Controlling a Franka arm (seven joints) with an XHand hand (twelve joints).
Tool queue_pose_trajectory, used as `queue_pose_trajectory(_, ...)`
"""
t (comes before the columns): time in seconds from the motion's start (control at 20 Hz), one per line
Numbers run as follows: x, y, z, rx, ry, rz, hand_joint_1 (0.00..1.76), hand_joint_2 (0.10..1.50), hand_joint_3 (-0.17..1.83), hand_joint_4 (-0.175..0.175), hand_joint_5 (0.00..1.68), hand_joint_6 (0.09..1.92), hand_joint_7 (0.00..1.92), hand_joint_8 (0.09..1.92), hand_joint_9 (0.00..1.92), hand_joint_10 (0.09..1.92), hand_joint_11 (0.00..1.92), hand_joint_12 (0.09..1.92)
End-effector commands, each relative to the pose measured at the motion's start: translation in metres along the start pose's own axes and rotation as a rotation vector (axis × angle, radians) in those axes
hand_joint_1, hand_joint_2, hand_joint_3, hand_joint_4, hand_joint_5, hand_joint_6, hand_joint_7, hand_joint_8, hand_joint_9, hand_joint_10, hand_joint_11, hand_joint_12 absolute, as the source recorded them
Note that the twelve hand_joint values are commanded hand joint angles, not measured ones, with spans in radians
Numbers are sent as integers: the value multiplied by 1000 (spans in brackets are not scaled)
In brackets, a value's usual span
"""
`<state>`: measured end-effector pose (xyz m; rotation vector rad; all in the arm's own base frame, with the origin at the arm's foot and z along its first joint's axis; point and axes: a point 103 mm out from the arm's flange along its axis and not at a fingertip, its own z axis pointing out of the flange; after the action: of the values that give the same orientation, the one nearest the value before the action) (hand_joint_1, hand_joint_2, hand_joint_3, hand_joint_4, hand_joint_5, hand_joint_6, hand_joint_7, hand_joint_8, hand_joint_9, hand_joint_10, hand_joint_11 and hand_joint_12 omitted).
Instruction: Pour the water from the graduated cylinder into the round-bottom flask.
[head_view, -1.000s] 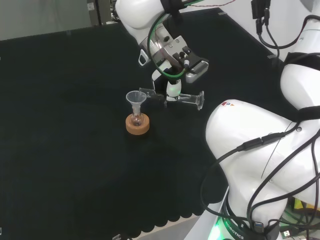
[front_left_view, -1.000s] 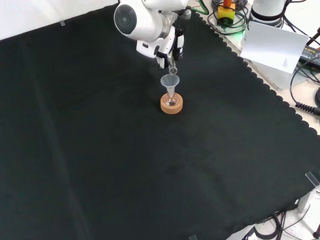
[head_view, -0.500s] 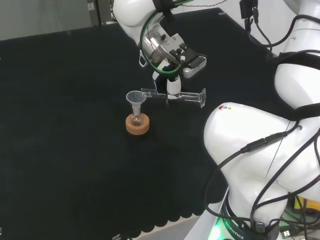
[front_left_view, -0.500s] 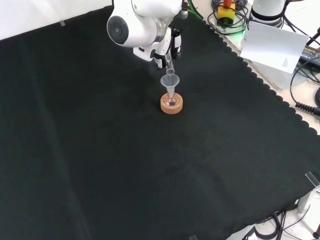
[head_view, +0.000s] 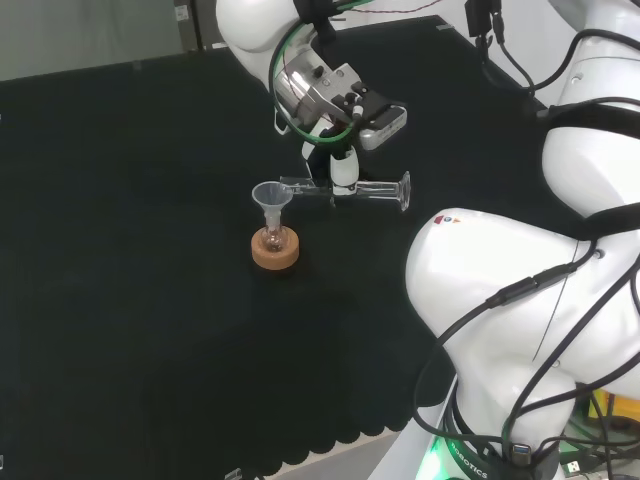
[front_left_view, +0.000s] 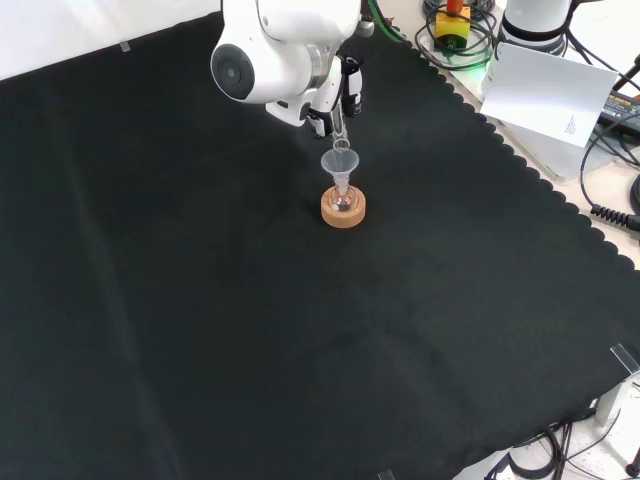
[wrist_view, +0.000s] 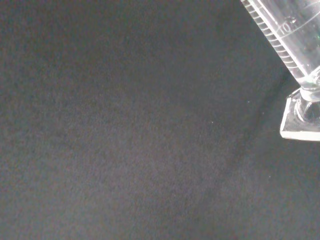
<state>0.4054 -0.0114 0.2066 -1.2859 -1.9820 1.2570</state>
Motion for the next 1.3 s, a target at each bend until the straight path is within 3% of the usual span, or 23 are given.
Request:
queue_pose_trajectory(0.05,1,-2,-6,33,-8,14,1252,1133,-1,-175,928,1059,968,1055,1408,104,1180,838)
queue_pose_trajectory(1.3,6,-11,-17,104,-45,68,1253,1131,-1,-175,932,1054,973,1048,1419,94,1191,828)
